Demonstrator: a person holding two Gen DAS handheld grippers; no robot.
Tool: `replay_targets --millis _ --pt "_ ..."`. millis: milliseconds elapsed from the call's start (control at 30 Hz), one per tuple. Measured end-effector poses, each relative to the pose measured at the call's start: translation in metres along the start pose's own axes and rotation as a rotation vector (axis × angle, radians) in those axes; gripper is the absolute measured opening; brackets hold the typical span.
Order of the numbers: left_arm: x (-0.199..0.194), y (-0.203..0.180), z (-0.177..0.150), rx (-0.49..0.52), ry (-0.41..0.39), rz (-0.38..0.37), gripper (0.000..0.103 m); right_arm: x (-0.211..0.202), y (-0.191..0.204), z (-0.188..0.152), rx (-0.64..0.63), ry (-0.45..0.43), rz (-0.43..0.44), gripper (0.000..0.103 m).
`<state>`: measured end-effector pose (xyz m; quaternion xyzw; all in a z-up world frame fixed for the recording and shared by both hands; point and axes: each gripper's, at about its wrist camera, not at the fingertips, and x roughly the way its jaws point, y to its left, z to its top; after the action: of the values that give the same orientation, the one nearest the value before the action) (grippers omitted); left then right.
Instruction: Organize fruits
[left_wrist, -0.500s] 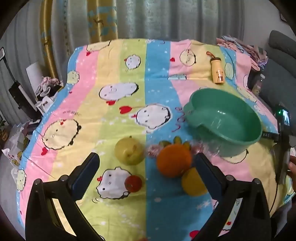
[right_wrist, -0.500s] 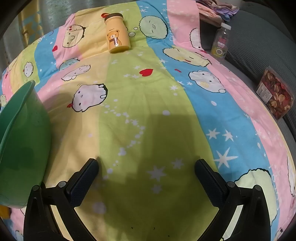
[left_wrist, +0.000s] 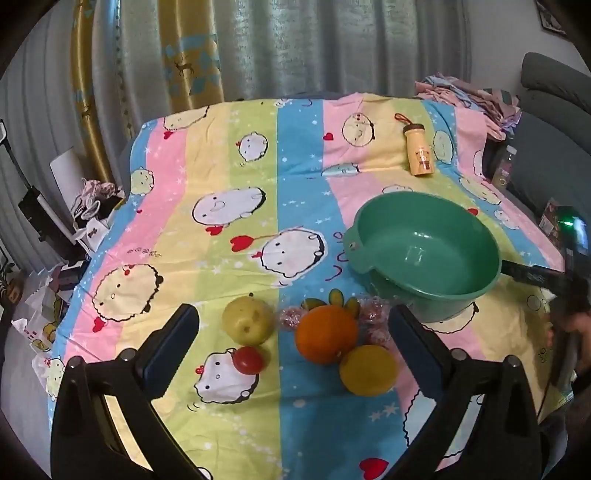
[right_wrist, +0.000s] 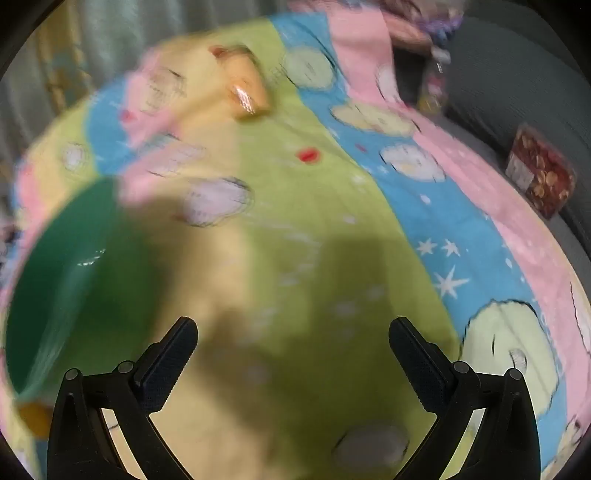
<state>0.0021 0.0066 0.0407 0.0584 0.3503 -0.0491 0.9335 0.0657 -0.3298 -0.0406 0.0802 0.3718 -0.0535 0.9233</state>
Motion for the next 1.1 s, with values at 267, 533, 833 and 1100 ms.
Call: replay_targets --millis 267,533,833,1100 --pt "-0.037 -0.009 0.002 -0.087 -0.057 0.053 0.103 -0.093 0.081 -0.025 -0.196 -0.095 0.197 0.103" --pt "-0.069 -0.003 0.006 -0.099 -0.071 0.068 0.103 -0.129 0.153 -0.048 -0.406 -0.103 0.305 0.103" --pt "-0.084 0.002 0.000 -0.114 -0.098 0.073 0.103 -0.154 0.185 -0.067 -0.481 -0.131 0.344 0.103" --pt "-0.088 0.000 -0.009 -0.118 -0.107 0.069 0.103 -0.157 0.189 -0.068 -0.483 -0.128 0.351 0.103"
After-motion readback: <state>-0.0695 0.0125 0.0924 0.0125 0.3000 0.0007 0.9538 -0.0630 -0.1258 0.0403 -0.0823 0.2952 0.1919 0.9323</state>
